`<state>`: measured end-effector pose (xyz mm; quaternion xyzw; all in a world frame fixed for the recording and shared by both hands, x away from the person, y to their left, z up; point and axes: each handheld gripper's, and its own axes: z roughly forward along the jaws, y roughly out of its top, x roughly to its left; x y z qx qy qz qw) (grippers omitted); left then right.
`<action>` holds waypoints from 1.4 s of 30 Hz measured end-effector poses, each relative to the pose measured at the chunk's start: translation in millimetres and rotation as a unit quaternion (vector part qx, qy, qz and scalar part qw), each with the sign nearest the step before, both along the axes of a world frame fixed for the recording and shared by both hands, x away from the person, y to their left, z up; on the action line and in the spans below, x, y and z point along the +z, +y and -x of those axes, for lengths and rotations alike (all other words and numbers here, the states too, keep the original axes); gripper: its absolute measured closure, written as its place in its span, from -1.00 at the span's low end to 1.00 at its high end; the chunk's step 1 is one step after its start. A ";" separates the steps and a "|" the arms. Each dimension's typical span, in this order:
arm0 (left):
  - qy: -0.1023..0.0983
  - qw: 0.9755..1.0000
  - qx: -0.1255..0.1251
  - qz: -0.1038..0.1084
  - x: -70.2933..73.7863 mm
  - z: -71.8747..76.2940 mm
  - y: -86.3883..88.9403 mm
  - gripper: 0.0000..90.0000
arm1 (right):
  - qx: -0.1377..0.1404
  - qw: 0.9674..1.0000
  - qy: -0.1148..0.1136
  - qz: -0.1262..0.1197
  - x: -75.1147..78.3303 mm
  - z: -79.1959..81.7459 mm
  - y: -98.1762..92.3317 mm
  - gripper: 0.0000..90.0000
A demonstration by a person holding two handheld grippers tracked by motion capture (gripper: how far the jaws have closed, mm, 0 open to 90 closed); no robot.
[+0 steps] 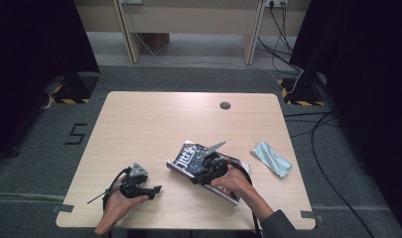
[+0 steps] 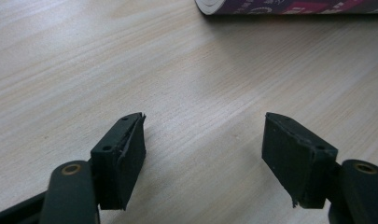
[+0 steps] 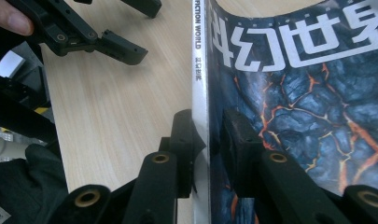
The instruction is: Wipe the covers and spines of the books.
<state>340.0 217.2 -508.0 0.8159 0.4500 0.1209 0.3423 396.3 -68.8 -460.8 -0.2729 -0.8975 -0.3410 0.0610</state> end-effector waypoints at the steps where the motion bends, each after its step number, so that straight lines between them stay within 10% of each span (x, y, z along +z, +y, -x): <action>1: 0.001 1.000 0.000 -0.001 0.1 0.0 -0.2 -0.35 | 0.002 1.000 0.002 -0.004 -1.2 -0.1 -0.2 0.60; 12: 0.007 1.000 0.003 0.001 0.9 0.9 -0.5 -0.37 | 0.001 0.997 0.048 -0.068 -12.3 2.3 -8.8 0.48; 19: 0.006 1.000 0.002 0.000 1.0 2.2 -2.2 -0.38 | -0.026 0.995 0.025 -0.097 -9.8 0.1 -25.3 0.45; 34: -0.004 1.000 -0.013 0.028 8.0 13.7 -16.0 -0.35 | -0.134 0.989 -0.038 -0.054 -12.1 -20.8 -67.6 -0.02; 42: 0.009 0.998 -0.037 0.048 8.4 22.5 -26.9 -0.26 | -0.193 0.979 -0.058 -0.041 -14.7 -30.1 -83.8 -0.19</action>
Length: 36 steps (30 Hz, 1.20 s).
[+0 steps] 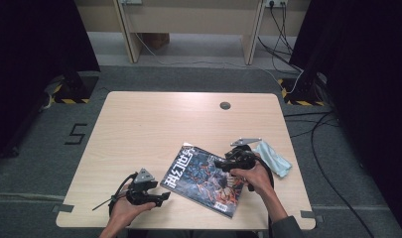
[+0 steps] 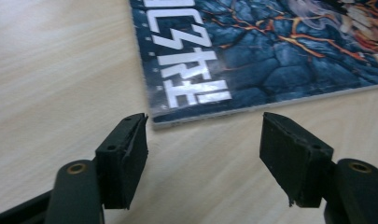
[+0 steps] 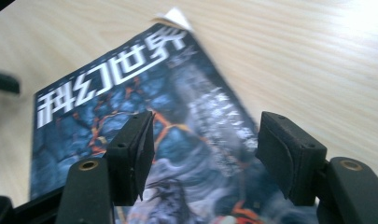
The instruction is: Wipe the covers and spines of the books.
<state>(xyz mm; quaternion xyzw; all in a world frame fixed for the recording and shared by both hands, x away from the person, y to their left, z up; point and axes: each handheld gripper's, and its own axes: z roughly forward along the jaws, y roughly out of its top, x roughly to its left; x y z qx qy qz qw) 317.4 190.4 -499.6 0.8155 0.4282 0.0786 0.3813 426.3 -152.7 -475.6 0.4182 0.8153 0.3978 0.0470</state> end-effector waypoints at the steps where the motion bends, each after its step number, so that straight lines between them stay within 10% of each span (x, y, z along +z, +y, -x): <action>1: 0.000 1.000 -0.004 0.000 0.0 1.1 -1.8 -0.24 | -0.003 1.000 -0.002 0.002 -0.6 -1.1 -1.9 -0.21; 22: 0.023 1.000 -0.008 0.012 -6.9 -14.6 -24.5 -0.23 | -0.008 0.996 0.029 0.081 -19.7 -1.9 -12.1 -0.24; 36: -0.009 0.999 0.033 -0.009 -8.8 -71.4 -34.4 -0.24 | 0.022 0.996 0.025 0.087 -17.5 37.2 -23.7 -0.22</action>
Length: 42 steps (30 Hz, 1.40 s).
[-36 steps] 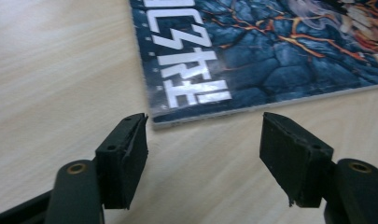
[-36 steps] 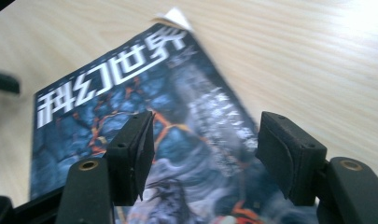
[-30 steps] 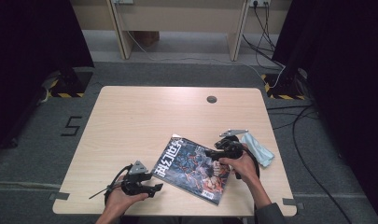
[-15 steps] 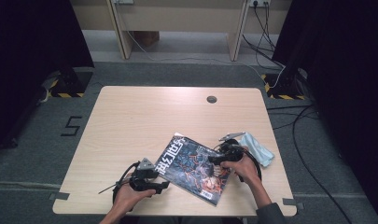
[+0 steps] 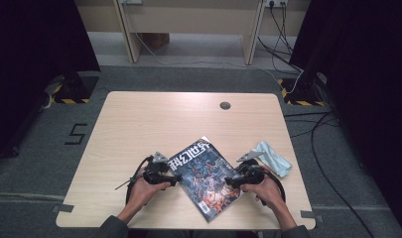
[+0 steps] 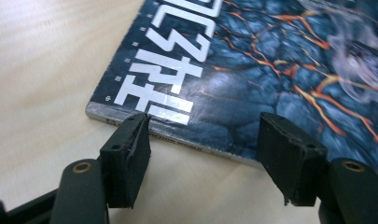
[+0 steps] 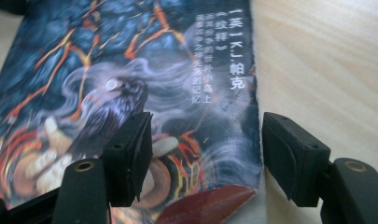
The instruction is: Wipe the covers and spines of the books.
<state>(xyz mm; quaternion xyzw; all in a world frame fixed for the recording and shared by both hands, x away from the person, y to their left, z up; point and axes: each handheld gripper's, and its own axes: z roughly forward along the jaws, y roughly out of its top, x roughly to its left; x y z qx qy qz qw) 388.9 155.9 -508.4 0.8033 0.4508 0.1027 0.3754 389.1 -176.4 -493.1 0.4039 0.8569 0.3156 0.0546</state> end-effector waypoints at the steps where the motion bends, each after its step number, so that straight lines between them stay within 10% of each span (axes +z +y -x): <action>1: -0.002 1.000 0.001 -0.002 -0.1 -3.3 -1.7 -0.24 | 0.004 1.000 -0.002 0.000 -0.4 2.9 -0.8 -0.22; 12: -0.047 0.998 0.007 -0.032 0.9 -24.8 -23.8 -0.21 | 0.021 1.000 -0.015 0.010 0.3 31.7 -0.3 -0.24; 27: -0.017 0.998 -0.052 -0.019 1.7 35.6 -24.3 -0.27 | 0.018 0.999 -0.027 0.016 -1.6 36.8 4.8 -0.37; 42: -0.072 0.995 -0.027 -0.063 2.6 6.7 -28.0 -0.09 | 0.029 0.999 -0.018 0.004 -0.1 43.2 11.3 -0.32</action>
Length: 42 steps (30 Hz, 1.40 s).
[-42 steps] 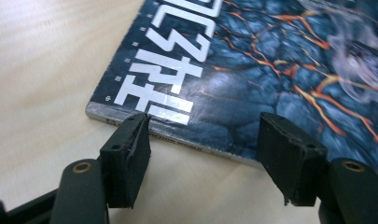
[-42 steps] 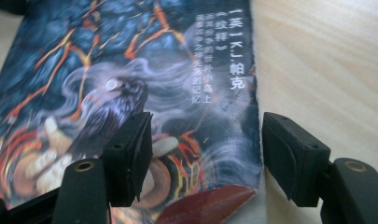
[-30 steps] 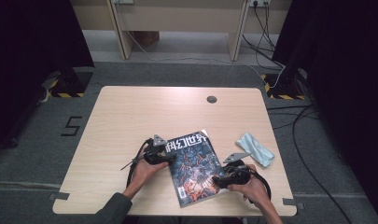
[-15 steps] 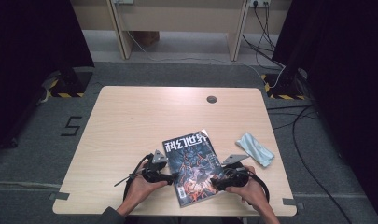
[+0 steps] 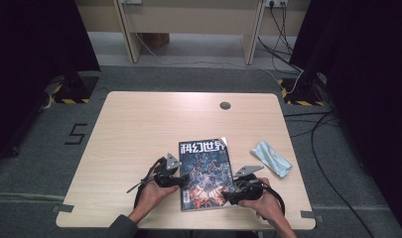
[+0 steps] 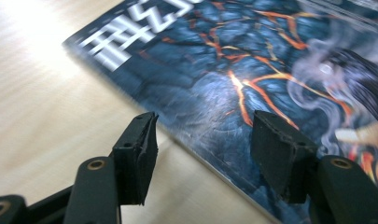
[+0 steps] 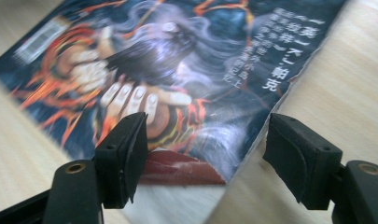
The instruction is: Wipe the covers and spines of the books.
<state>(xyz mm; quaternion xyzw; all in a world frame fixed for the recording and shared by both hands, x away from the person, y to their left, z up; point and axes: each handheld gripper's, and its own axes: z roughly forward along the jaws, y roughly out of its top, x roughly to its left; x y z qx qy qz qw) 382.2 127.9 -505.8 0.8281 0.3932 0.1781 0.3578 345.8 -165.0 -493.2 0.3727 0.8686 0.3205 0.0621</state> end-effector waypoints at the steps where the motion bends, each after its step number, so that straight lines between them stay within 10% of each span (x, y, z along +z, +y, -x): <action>1: -0.002 1.000 0.004 0.001 -0.2 -3.4 0.4 -0.08 | 0.003 1.000 0.003 -0.002 0.5 1.3 1.2 -0.32; 10: 0.006 1.000 0.014 0.008 0.2 -7.3 0.6 -0.07 | -0.019 1.000 -0.001 -0.011 -1.8 -1.4 3.5 -0.21; 11: 0.031 0.999 -0.001 0.021 0.8 -2.2 0.9 -0.13 | -0.027 1.000 0.003 -0.012 -3.7 -4.4 4.1 -0.22; 19: 0.044 0.998 -0.031 0.029 0.0 23.0 2.2 -0.11 | -0.029 0.999 -0.014 -0.002 -4.0 -11.7 6.5 -0.12; 42: 0.050 0.997 0.012 0.053 -2.9 -14.6 8.6 -0.09 | -0.045 0.998 -0.035 0.005 -5.6 -54.4 17.9 -0.17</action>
